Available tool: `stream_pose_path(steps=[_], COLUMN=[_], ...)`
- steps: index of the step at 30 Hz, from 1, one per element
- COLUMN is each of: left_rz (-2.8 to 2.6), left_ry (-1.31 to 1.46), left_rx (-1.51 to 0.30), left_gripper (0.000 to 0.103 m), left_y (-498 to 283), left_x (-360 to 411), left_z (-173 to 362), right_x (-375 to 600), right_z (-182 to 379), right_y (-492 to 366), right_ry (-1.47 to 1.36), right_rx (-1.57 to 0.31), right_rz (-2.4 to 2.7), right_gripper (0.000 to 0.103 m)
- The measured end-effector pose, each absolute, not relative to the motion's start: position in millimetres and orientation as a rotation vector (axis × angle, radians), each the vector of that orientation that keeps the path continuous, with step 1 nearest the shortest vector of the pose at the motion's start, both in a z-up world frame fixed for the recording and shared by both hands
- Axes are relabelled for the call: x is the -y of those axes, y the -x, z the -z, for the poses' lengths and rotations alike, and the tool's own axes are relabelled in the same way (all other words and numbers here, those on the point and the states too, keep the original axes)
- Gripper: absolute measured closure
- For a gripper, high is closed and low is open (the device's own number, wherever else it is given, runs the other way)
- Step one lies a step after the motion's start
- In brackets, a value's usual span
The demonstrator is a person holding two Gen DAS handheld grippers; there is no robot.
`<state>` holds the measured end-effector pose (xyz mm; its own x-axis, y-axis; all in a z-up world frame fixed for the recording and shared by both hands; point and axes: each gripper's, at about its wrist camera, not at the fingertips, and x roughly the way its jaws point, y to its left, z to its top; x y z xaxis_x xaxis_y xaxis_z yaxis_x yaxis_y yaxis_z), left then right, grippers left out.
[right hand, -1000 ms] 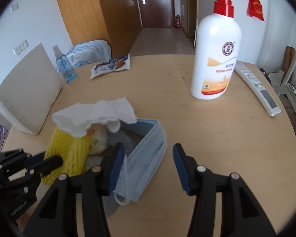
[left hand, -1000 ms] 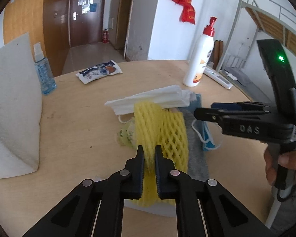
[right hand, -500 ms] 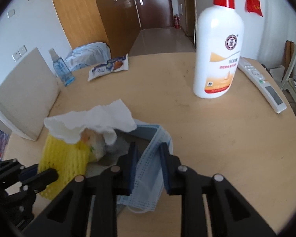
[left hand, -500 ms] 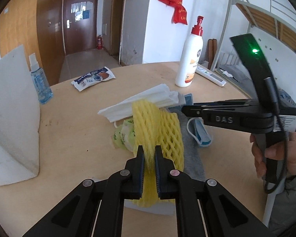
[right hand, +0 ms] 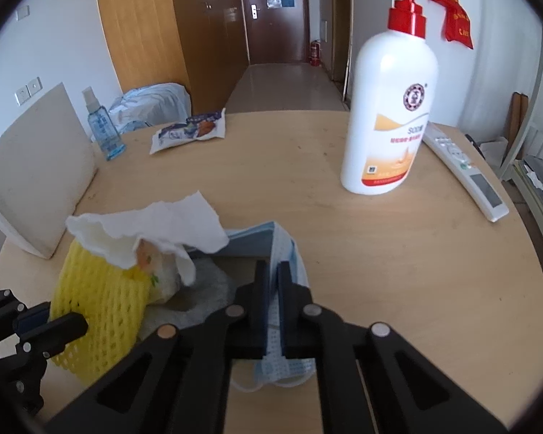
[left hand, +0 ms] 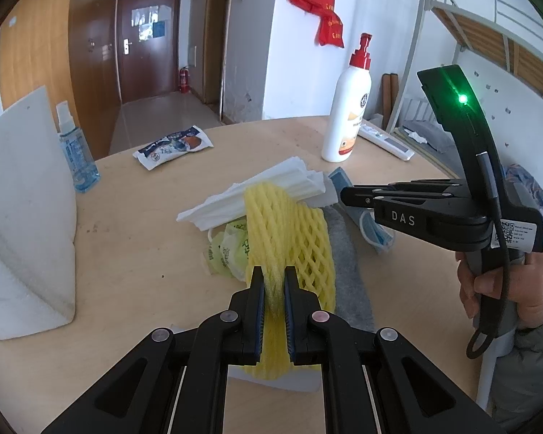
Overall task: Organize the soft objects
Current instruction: 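Lift the yellow net and blue mask and carry both over the white foam box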
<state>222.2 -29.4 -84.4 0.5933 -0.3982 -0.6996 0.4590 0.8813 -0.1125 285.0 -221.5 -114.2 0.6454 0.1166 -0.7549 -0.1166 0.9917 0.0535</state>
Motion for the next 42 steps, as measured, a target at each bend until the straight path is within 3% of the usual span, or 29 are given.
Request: stream_pose_path(steps=[15,30,42], left_rz=[0.516,0.391,0.276], left_ry=[-0.029,-0.007,-0.003], left_rx=[-0.505,-0.425,-0.419], left_gripper=[0.093,0.093,0.093], left_y=[-183,-186,-190], left_x=[1,-15,-27], left_z=[26,16,11], right_x=[247,258,236], right_z=[58,21,28], right_y=[-251,-222,-229], right_ry=[-0.106,-0.178,-0.14], right_rx=[-0.617,-0.431,-0.465], right_rz=[-0.095,-0.165,-0.211], right_gripper=[0.097,0.096,0.096])
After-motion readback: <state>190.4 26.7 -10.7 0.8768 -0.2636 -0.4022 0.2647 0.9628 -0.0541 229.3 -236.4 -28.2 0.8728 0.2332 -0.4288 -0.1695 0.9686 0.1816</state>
